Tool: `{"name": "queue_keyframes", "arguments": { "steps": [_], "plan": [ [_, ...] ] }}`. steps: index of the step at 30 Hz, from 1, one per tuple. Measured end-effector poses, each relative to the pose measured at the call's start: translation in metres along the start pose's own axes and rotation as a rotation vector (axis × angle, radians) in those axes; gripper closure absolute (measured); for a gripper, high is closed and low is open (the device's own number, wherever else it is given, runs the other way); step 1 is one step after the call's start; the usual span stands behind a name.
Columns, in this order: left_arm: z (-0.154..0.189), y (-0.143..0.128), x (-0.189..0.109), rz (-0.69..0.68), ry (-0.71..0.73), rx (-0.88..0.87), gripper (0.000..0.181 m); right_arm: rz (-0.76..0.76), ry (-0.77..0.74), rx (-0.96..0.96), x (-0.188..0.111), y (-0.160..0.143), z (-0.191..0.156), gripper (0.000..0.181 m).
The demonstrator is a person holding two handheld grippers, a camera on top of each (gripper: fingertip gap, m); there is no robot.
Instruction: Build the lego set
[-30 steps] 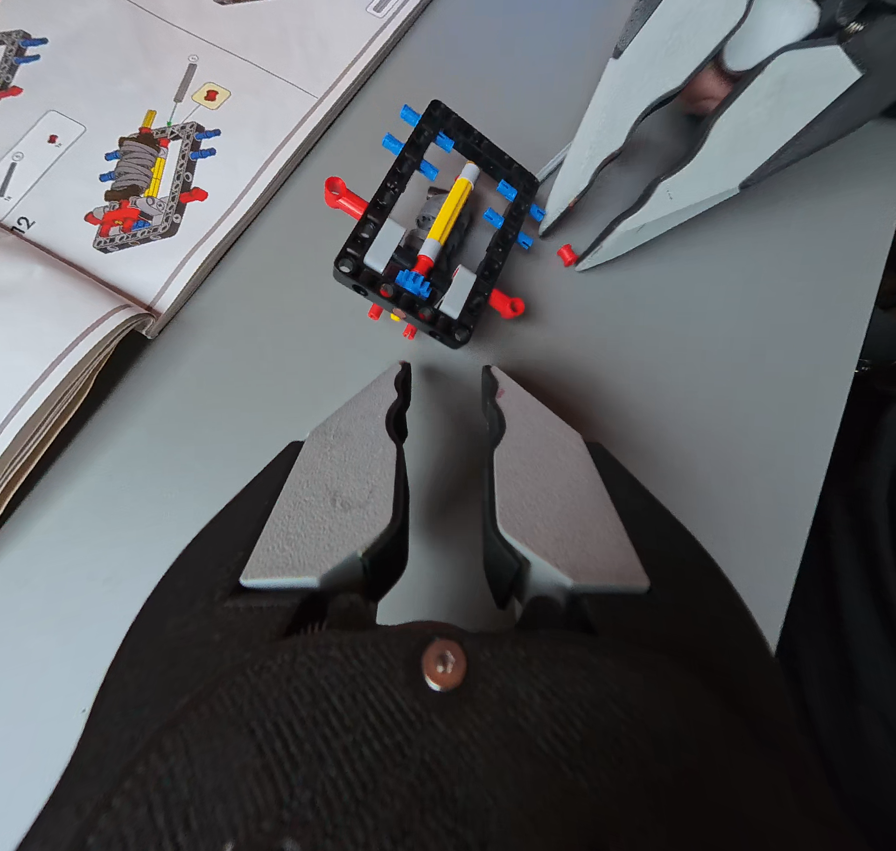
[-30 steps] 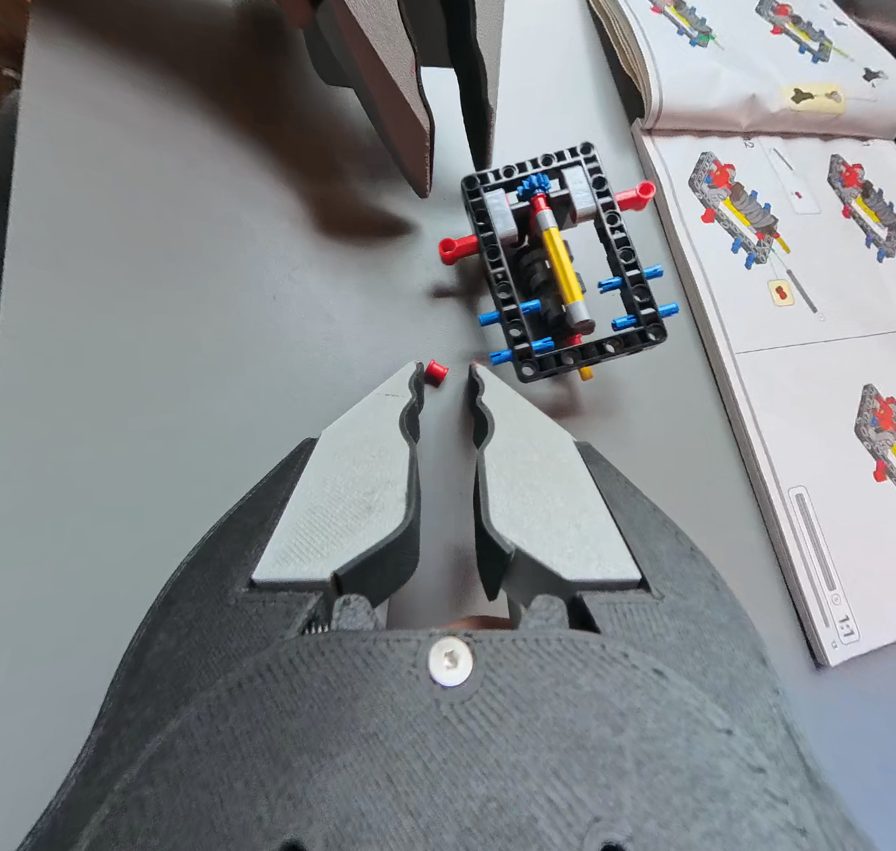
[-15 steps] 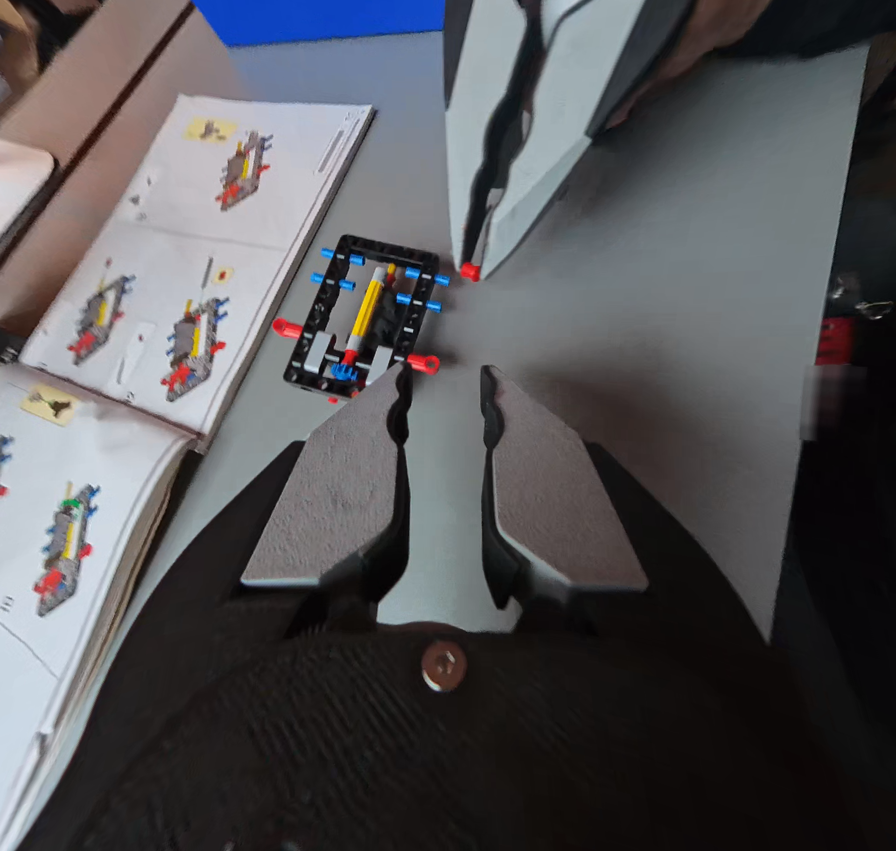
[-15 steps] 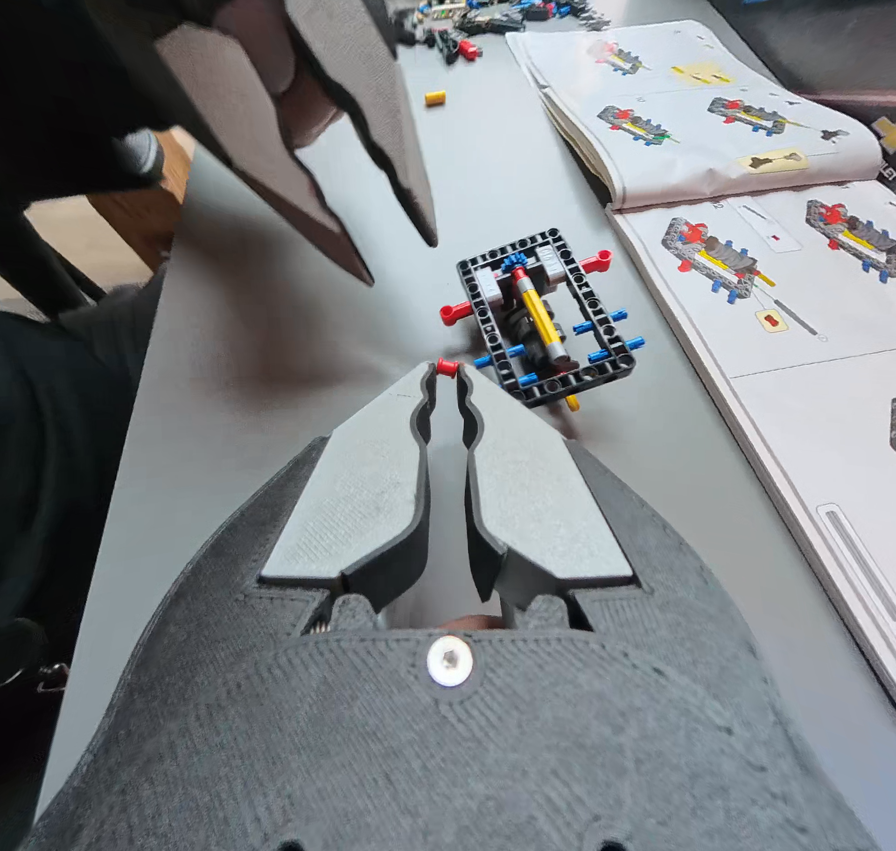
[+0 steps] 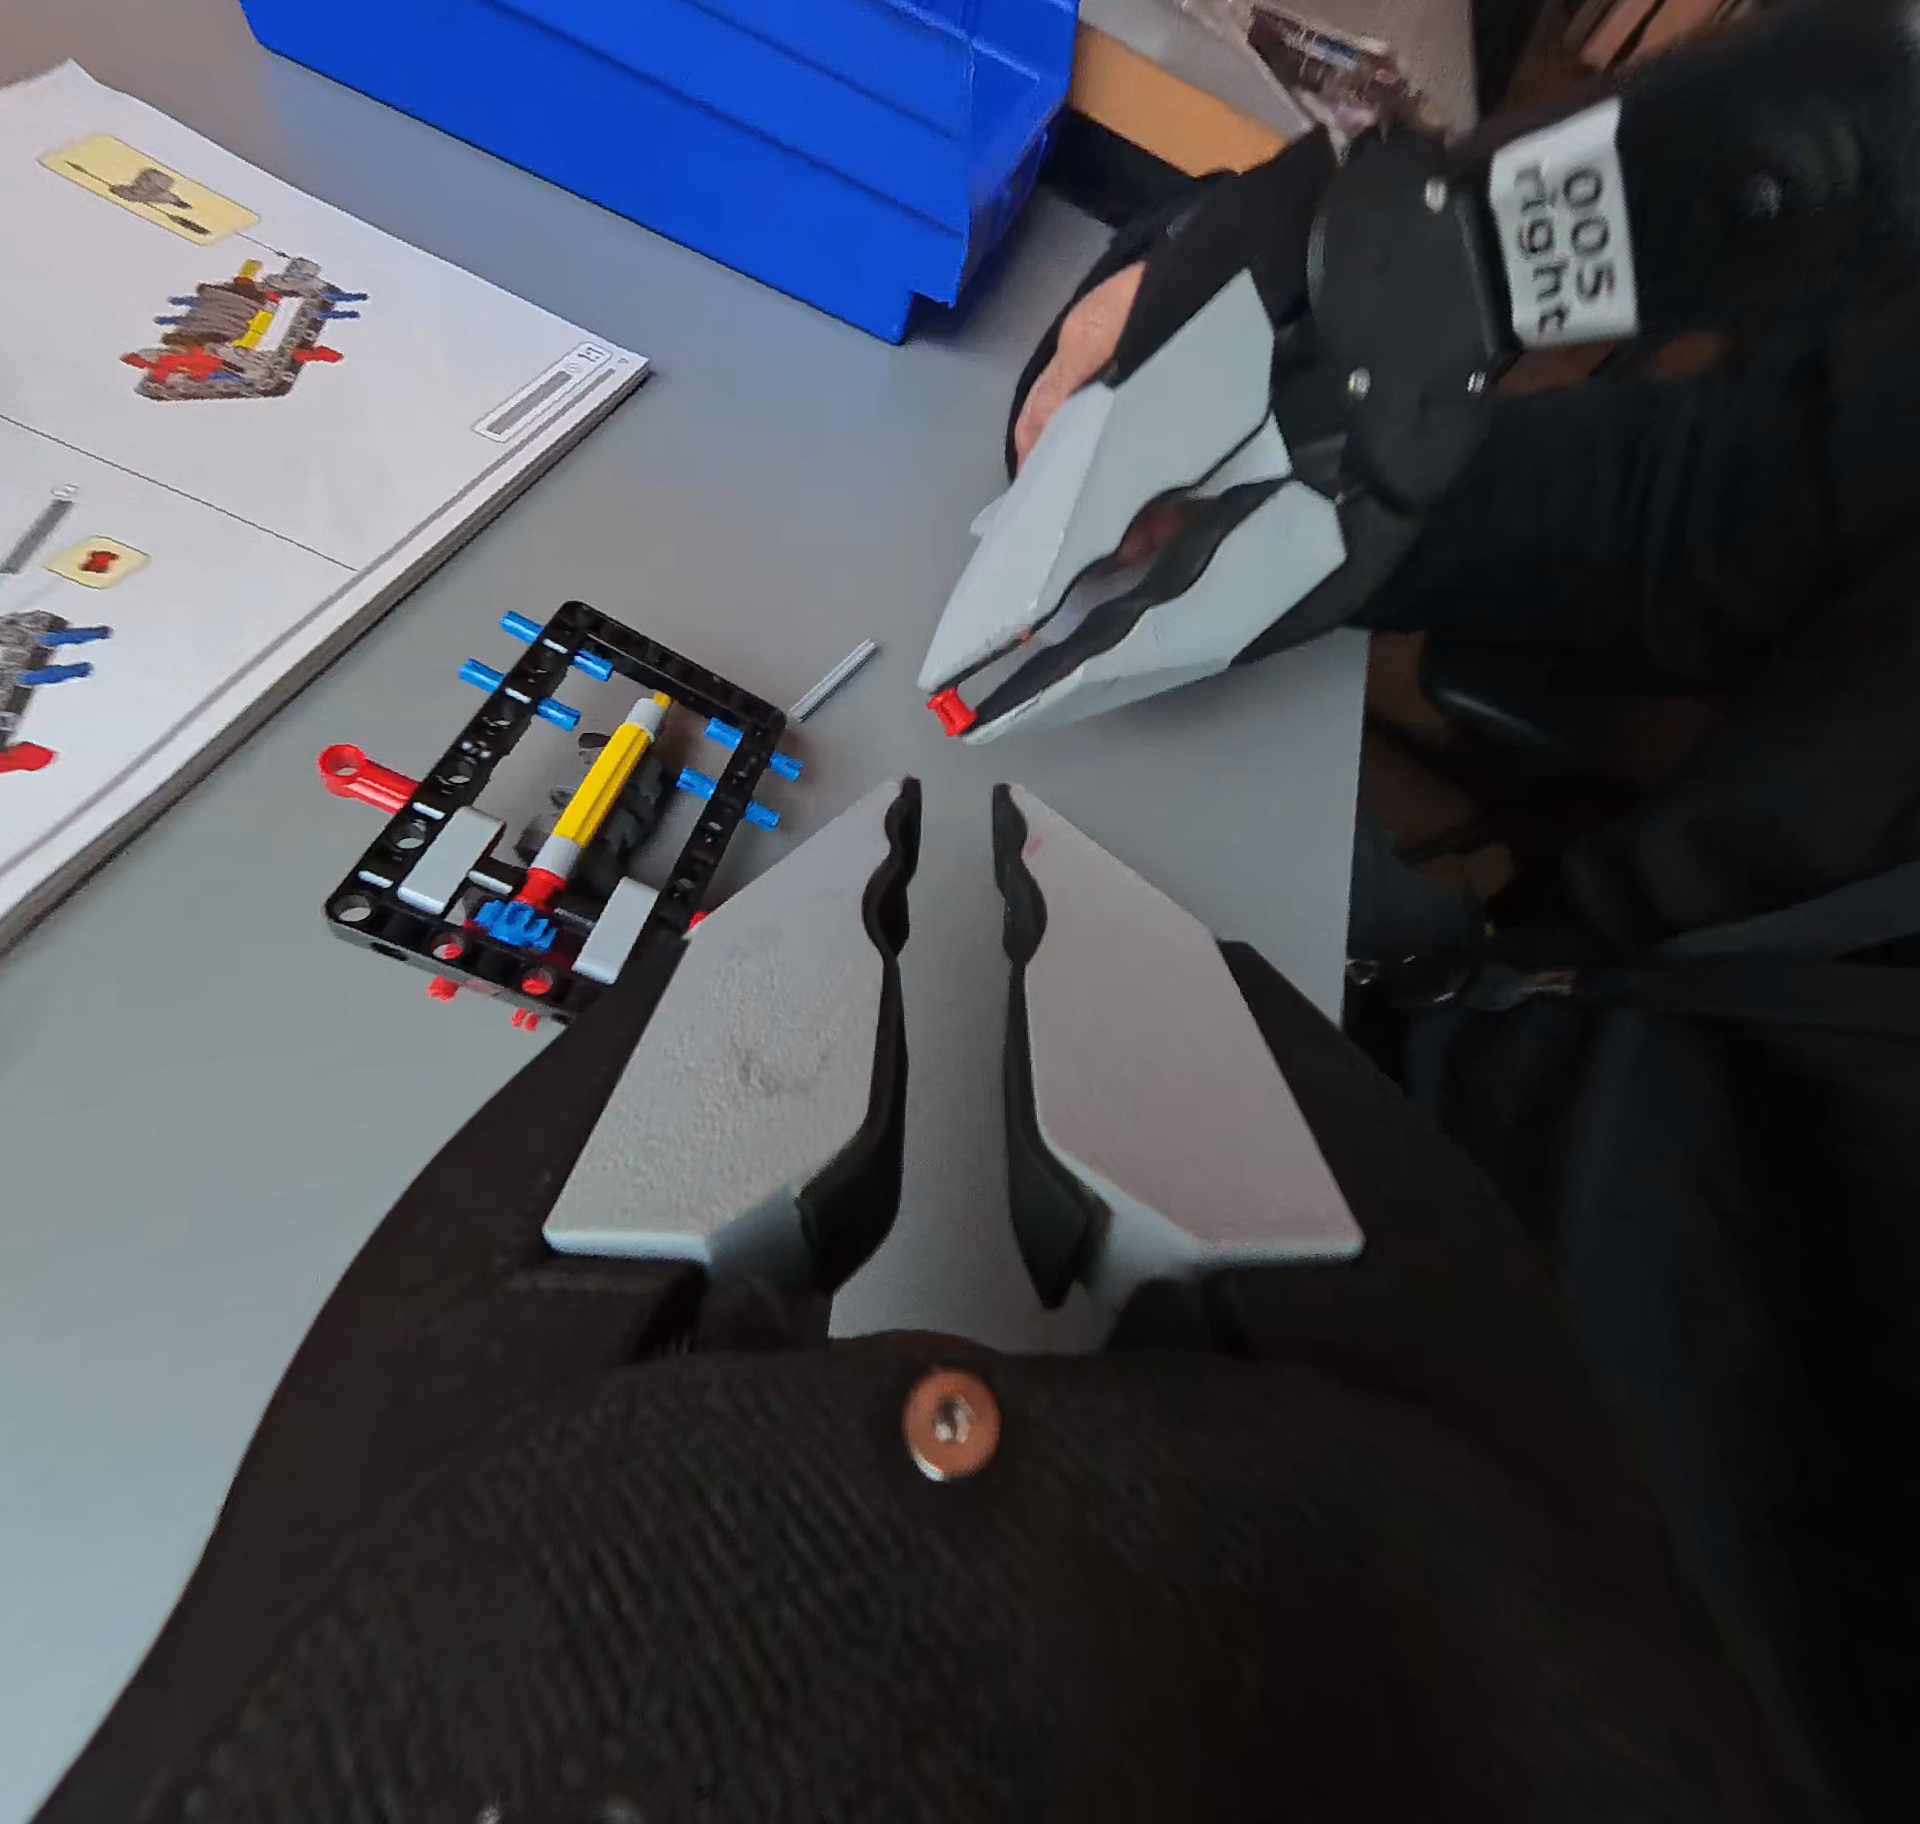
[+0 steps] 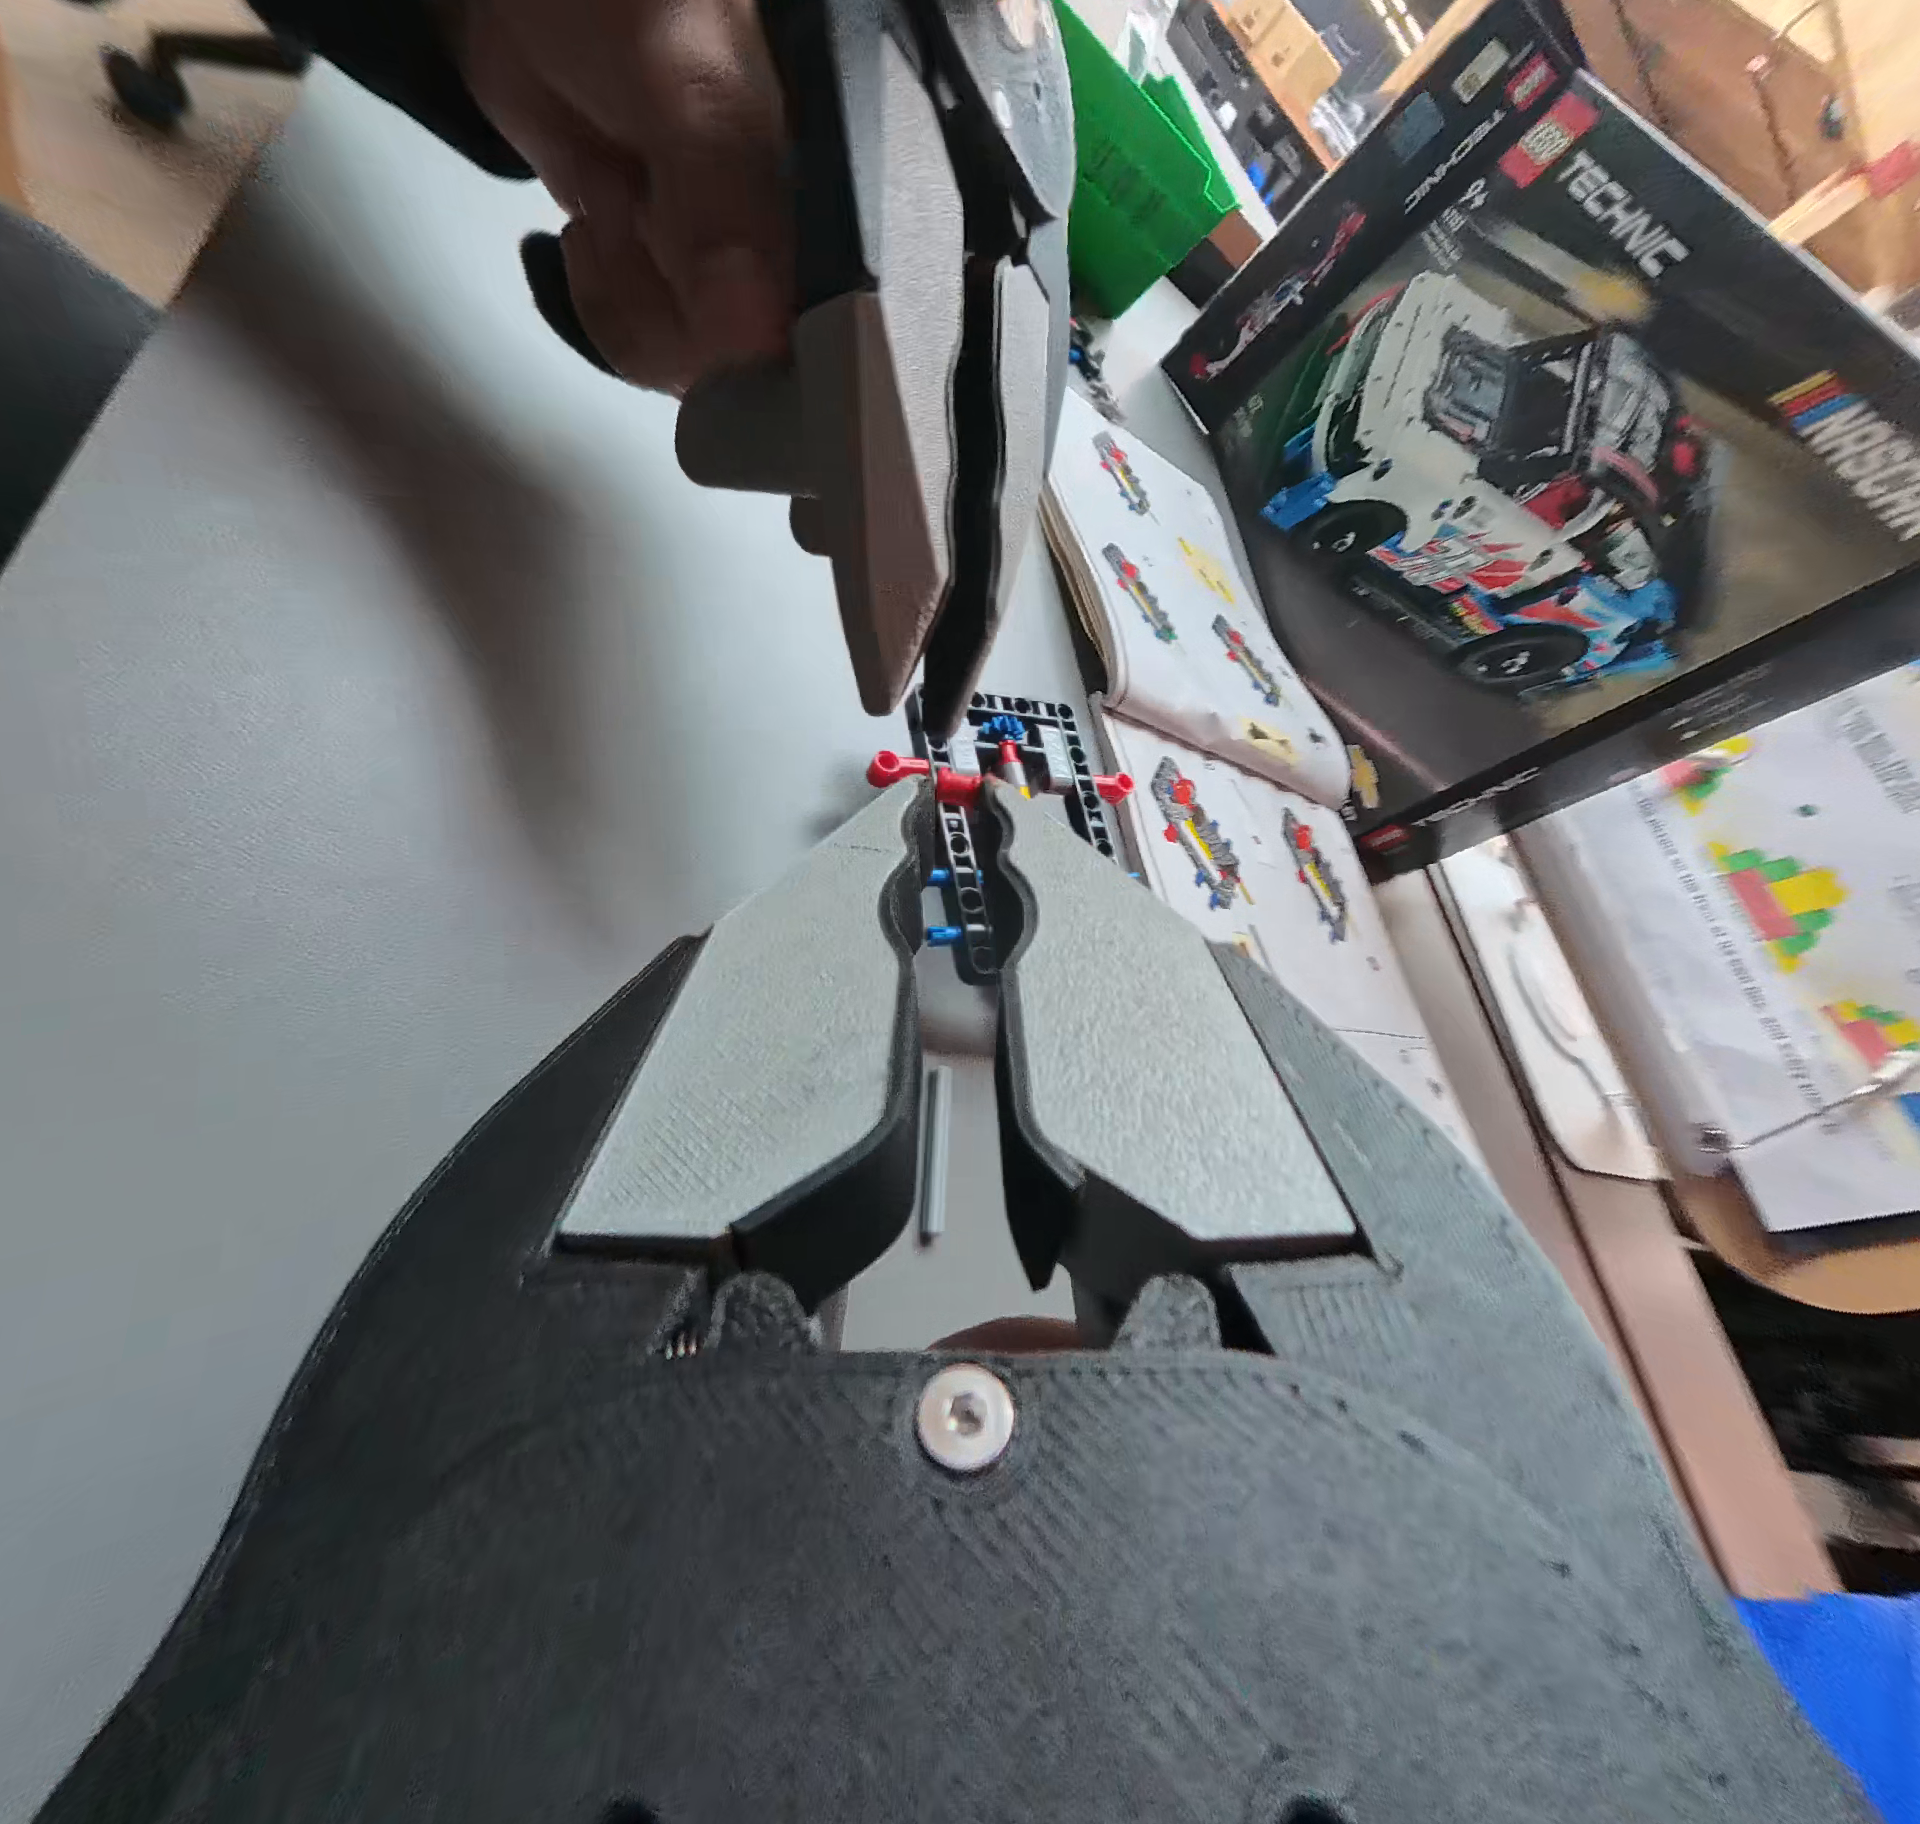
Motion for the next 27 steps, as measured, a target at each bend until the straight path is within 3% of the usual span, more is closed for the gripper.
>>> {"name": "queue_keyframes", "arguments": {
  "steps": [4, 11, 27],
  "plan": [
    [0.002, 0.007, 0.002, 0.044, -0.083, -0.109, 0.167, -0.048, -0.097, -0.159, 0.001, 0.003, -0.003, 0.177],
    [0.007, 0.014, 0.004, 0.074, -0.148, -0.146, 0.173, -0.062, -0.240, -0.338, -0.004, 0.014, -0.003, 0.177],
    [0.008, 0.015, 0.004, 0.094, -0.164, -0.135, 0.176, -0.085, -0.322, -0.446, -0.004, 0.017, -0.004, 0.177]
  ]
}}
Point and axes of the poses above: each gripper's, where its closed fingertips meet, x out along the fingers, y out of its top, z = x × y across the jaws, the point moved 2 cm from there along -x, back along the fingers, and after that the axes turned 4 degrees about -z, right-handed, at the moved point
